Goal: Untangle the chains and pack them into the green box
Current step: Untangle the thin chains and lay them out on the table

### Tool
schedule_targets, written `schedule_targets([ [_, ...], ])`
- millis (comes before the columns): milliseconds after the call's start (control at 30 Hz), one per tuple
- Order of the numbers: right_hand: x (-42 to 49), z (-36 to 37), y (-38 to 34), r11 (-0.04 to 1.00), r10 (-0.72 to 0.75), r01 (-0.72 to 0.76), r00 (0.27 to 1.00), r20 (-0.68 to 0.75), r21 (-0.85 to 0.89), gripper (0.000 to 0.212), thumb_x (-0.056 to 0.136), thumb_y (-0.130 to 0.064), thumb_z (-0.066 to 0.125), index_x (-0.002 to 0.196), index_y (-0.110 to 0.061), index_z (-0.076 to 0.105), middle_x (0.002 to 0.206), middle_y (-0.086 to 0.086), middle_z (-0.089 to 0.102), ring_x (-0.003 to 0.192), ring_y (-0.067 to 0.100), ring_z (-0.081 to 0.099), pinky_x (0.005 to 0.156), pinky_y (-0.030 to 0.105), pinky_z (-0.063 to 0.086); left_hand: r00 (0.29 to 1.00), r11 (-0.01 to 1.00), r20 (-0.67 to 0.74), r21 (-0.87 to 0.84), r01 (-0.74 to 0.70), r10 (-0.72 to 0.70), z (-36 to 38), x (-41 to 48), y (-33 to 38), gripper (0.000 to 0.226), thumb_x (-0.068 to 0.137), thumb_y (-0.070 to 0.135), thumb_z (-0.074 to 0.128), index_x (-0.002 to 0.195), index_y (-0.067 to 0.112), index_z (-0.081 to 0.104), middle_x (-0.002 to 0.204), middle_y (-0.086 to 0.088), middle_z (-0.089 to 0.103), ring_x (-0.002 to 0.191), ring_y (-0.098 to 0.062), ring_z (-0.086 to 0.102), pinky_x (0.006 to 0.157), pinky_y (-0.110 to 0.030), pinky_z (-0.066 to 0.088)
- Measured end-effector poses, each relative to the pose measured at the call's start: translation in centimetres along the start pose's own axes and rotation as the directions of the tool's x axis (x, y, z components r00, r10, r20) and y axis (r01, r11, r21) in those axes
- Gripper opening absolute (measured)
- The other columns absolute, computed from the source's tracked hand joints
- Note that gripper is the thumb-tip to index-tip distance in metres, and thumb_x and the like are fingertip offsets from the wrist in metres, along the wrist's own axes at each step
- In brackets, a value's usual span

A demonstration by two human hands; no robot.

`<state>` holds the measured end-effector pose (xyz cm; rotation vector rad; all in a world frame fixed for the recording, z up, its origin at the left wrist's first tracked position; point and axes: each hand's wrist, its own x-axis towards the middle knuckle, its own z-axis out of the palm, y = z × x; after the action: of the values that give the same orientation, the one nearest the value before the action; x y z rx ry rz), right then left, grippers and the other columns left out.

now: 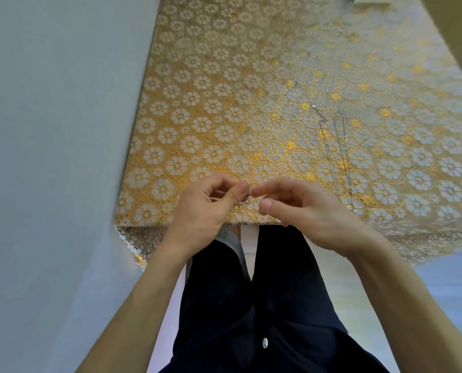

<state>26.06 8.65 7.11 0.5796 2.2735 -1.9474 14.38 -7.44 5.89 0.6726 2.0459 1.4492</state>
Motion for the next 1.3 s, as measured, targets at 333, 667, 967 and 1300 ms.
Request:
schedule_targets([
  [333, -0.9, 1.0, 0.0, 0.997, -0.071, 0.061, 0.971, -0.229, -0.047, 0.016, 0.093, -0.021, 0.064, 0.085, -0.029, 0.074, 0.074, -0.005, 0.065, 0.066, 0.009, 0.053, 0.07, 0.031, 0.045, 0.998, 0.995, 0.07, -0.098, 0.009, -0.002, 0.4, -1.1, 0.6, 0.023, 0.09, 0.037, 0.061, 0.086, 0.017, 0.072, 0.075, 0.009, 0.072, 0.075, -0.002, 0.067, 0.071, -0.012, 0.048],
  [667, -1.3, 2.4, 0.8, 0.969, -0.029, 0.136, 0.893, -0.449, 0.208, 0.011, 0.094, -0.023, 0.069, 0.105, -0.027, 0.07, 0.097, -0.001, 0.073, 0.071, 0.007, 0.061, 0.067, 0.021, 0.05, 0.995, 0.982, 0.086, -0.181, 0.06, -0.045, 1.0, -2.7, 0.6, 0.026, 0.088, 0.038, 0.061, 0.086, 0.016, 0.075, 0.073, -0.006, 0.069, 0.078, -0.012, 0.066, 0.078, -0.019, 0.051],
  [967, -4.1, 3.3, 1.7, 0.988, -0.142, 0.156, 0.886, -0.442, -0.005, 0.008, 0.089, -0.02, 0.074, 0.085, -0.027, 0.076, 0.076, -0.01, 0.072, 0.069, 0.015, 0.062, 0.066, 0.023, 0.051, 0.998, 0.986, 0.022, -0.154, 0.058, -0.056, 1.6, -3.5, 0.1, 0.018, 0.09, 0.035, 0.064, 0.087, 0.02, 0.075, 0.069, 0.009, 0.069, 0.07, -0.003, 0.064, 0.07, -0.015, 0.05],
  [1300, -3.8, 3.4, 1.6, 0.973, -0.202, 0.127, 0.874, -0.442, -0.193, 0.006, 0.088, -0.022, 0.075, 0.088, -0.027, 0.078, 0.076, -0.019, 0.072, 0.068, 0.004, 0.064, 0.062, 0.013, 0.046, 0.999, 0.995, 0.024, 0.1, -0.027, 0.025, 1.6, -3.5, 0.2, 0.016, 0.093, 0.039, 0.066, 0.088, 0.027, 0.075, 0.078, 0.01, 0.072, 0.074, -0.008, 0.066, 0.072, -0.027, 0.055],
])
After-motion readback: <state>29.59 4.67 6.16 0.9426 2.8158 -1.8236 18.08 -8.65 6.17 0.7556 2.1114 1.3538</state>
